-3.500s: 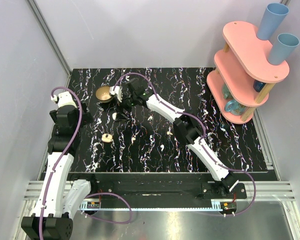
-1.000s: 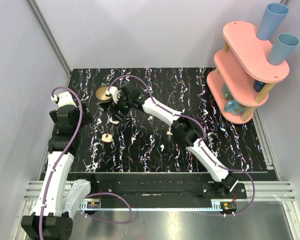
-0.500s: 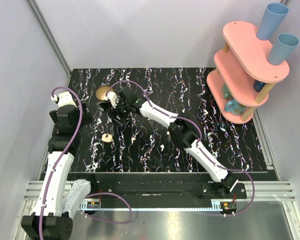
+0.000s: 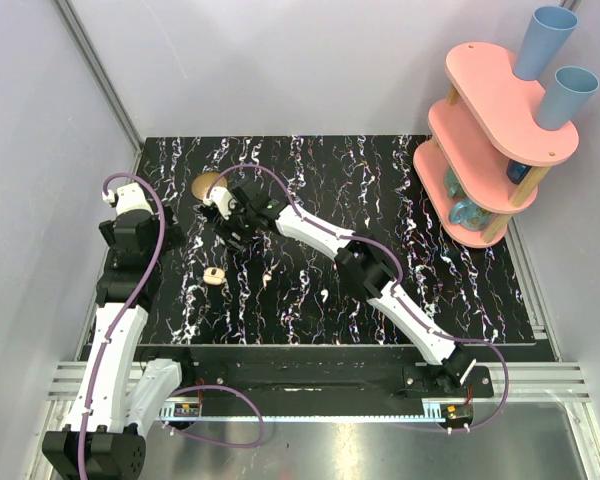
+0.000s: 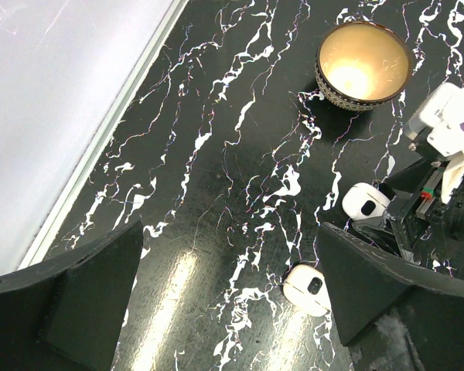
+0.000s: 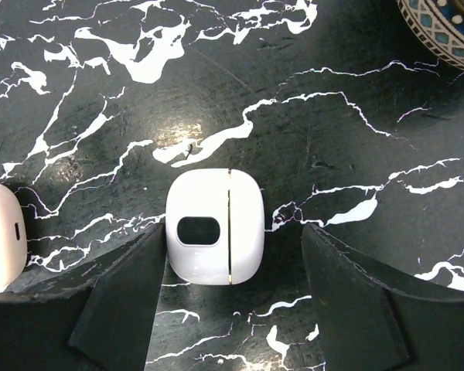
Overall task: Insert the wireless bluetooth earbuds into the charging case
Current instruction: Pick up the charging case from the center of the board.
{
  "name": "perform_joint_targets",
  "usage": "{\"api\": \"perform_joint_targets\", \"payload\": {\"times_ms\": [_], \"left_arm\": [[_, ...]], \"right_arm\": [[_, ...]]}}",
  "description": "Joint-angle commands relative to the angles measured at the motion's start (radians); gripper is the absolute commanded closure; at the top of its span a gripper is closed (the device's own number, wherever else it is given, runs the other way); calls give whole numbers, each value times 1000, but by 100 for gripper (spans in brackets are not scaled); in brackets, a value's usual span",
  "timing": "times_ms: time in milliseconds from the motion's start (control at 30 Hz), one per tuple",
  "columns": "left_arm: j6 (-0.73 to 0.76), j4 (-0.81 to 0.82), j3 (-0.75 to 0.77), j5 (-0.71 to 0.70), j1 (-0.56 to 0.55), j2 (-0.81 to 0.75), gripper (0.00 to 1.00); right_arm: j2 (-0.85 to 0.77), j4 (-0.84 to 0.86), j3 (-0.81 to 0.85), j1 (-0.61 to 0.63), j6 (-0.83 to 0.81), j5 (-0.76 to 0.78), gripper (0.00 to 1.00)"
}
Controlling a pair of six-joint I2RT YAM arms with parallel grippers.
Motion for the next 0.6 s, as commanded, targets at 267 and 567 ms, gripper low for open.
{"api": "perform_joint_targets", "payload": {"times_ms": [267,567], "left_arm": [[10,28,3,11,4,-26,1],[-24,16,23,39,4,-26,1]], "right_arm": [[7,-17,32,24,-31,17,46],[-86,30,-41,17,-33,45,97]]}}
